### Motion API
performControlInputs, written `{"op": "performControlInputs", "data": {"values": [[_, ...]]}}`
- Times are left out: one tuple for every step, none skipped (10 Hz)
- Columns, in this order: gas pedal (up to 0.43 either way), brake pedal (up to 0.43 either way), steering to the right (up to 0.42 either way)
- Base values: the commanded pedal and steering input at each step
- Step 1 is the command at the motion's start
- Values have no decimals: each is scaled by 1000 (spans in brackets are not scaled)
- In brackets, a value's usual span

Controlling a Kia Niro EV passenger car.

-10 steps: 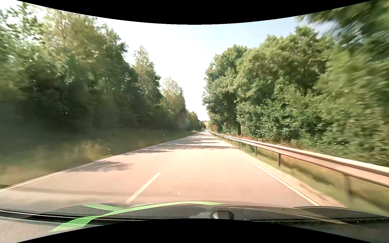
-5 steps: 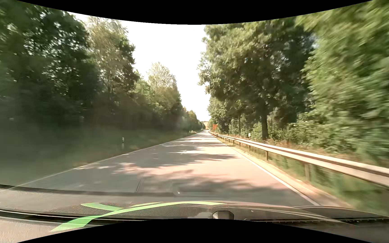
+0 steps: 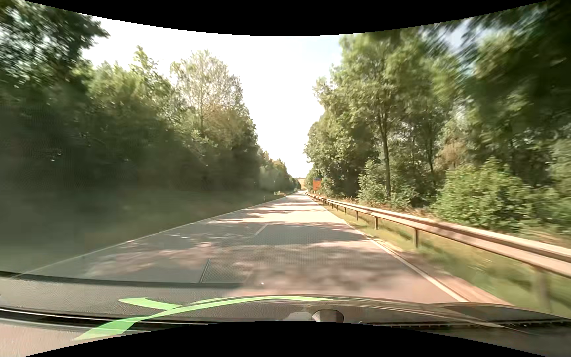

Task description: Follow the waypoints while adhering to traffic rules and regulations

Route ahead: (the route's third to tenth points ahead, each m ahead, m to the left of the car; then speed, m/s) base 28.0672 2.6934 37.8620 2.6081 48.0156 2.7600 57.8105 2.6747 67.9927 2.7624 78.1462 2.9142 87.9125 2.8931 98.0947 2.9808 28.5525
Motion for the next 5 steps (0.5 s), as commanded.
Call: {"op": "performControlInputs", "data": {"values": [[138,0,-1],[157,0,-2],[177,0,-3],[189,0,-3],[197,0,-3]]}}
